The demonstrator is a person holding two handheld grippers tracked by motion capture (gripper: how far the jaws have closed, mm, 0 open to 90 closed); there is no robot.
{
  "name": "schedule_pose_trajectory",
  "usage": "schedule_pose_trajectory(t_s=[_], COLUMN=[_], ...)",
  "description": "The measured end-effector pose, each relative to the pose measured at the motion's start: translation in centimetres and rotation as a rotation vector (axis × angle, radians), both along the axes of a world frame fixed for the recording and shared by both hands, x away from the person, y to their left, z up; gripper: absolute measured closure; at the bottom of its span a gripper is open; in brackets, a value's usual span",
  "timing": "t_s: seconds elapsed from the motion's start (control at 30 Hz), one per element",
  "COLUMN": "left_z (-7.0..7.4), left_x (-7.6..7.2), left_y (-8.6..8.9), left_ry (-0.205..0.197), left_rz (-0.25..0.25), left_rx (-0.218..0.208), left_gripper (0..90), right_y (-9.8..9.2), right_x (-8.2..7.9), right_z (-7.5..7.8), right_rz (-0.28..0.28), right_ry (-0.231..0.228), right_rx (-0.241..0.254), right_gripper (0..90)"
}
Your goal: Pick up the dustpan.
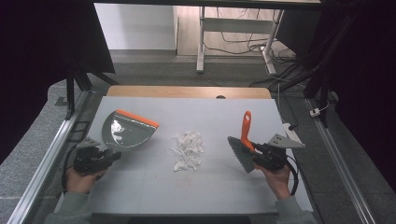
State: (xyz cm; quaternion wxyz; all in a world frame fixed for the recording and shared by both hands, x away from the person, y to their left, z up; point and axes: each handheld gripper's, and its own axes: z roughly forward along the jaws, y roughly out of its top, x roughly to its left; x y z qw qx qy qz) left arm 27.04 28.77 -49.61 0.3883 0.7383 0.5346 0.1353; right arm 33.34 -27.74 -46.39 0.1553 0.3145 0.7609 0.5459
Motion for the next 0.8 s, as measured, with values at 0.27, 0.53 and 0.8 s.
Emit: schedule_pose_trajectory(t_s=[0.27,0.53,0.8], left_z=[0.8,1.7,2.0], left_x=[-0.3,-0.4,-0.9], left_y=[0.2,0.0,-0.9], left_ry=[-0.031,-0.045,-0.054], left_rz=[-0.083,-0.152,-0.215], left_rx=[-0.008,-0.011,0.007], left_gripper=[61.5,61.5,61.5], right_y=[-0.1,-0.1,-0.1], right_x=[0.1,-0.3,-0.5], right_z=[0.1,0.1,0.0], right_rz=[-0.008,-0.002,0.0], right_ry=[0.0,-0.003,-0.002], right_rx=[0.017,0.012,0.007], right_gripper=[70.1,70.1,70.1])
